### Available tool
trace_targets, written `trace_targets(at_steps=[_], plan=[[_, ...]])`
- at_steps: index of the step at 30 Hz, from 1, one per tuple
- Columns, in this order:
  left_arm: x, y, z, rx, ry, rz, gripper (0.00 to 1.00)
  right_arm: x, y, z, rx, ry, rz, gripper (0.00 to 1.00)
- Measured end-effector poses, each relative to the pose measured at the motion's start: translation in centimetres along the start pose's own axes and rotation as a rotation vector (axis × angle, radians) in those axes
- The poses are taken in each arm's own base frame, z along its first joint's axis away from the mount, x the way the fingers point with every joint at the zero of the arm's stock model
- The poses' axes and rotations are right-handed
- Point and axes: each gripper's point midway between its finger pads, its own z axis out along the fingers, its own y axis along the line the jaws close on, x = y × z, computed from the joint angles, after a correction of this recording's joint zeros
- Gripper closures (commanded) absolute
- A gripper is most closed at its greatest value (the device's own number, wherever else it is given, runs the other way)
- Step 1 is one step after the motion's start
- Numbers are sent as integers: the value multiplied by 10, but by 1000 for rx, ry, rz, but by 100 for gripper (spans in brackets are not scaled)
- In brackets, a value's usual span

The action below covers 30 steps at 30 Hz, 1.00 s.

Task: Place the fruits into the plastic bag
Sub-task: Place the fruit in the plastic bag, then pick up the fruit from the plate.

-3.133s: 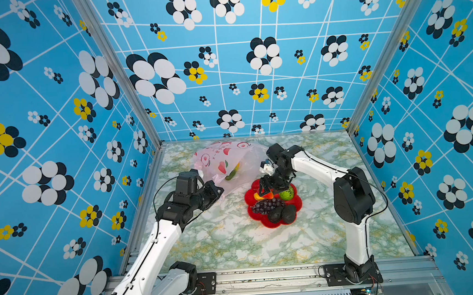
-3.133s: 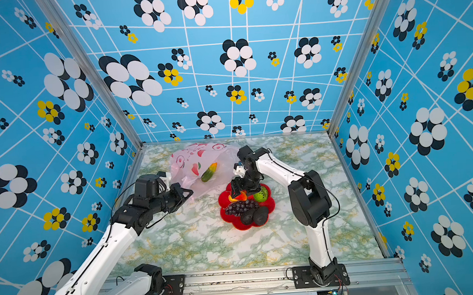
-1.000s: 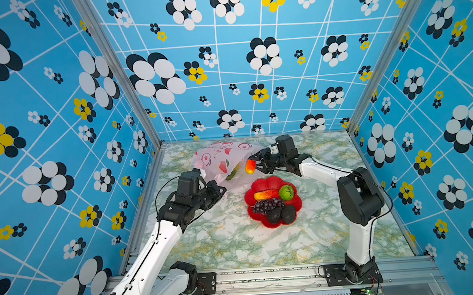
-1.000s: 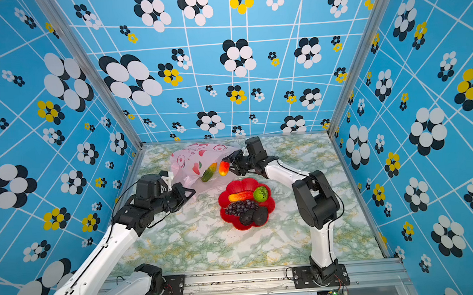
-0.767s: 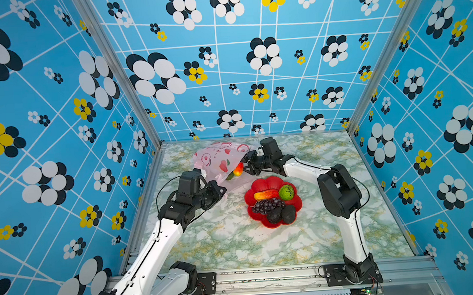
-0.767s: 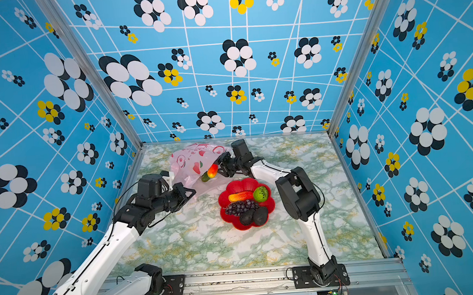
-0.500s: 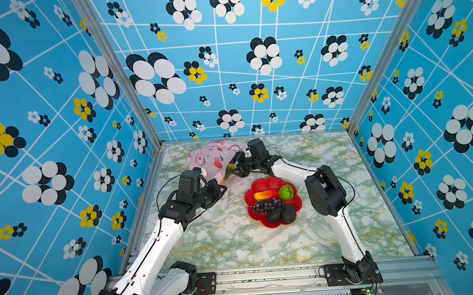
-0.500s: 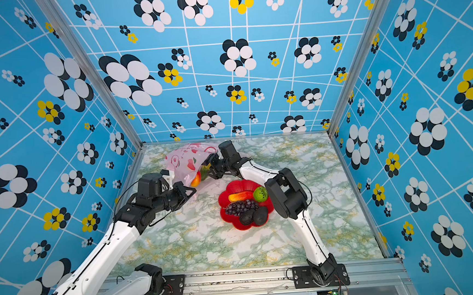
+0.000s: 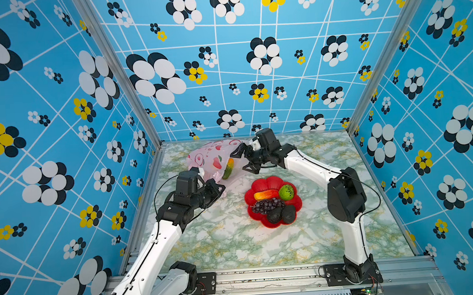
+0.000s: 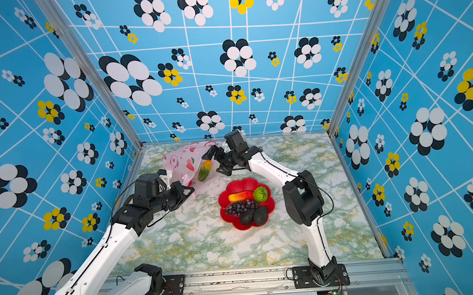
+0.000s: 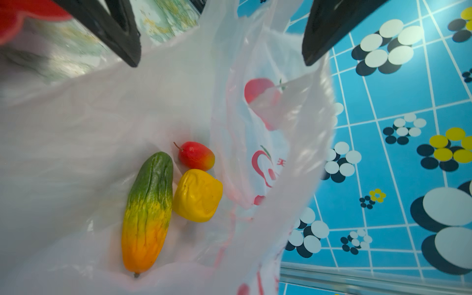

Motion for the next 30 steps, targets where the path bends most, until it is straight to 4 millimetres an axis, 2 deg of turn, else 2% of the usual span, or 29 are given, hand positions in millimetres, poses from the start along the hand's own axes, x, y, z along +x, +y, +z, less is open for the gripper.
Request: trace_targets(at_steps=[4, 7, 10, 14, 17, 20, 30], plan=[[0, 1, -5, 4, -19, 1, 99, 9, 16, -67, 77, -80, -147, 1], [2, 7, -4, -7, -20, -10, 100, 22, 6, -113, 178, -130, -236, 1], [4, 12, -1, -21, -13, -23, 100, 36, -27, -147, 300, -146, -275, 1], [5, 16, 4, -37, 0, -31, 100, 55, -99, -175, 503, -100, -244, 2], [6, 18, 8, -46, 14, -36, 100, 70, -141, -180, 618, -37, -211, 4], [7, 17, 10, -43, 30, -37, 100, 83, -164, -177, 667, 19, -189, 7], [7, 4, 10, -6, 55, -19, 100, 88, -201, -151, 761, 122, -131, 11]])
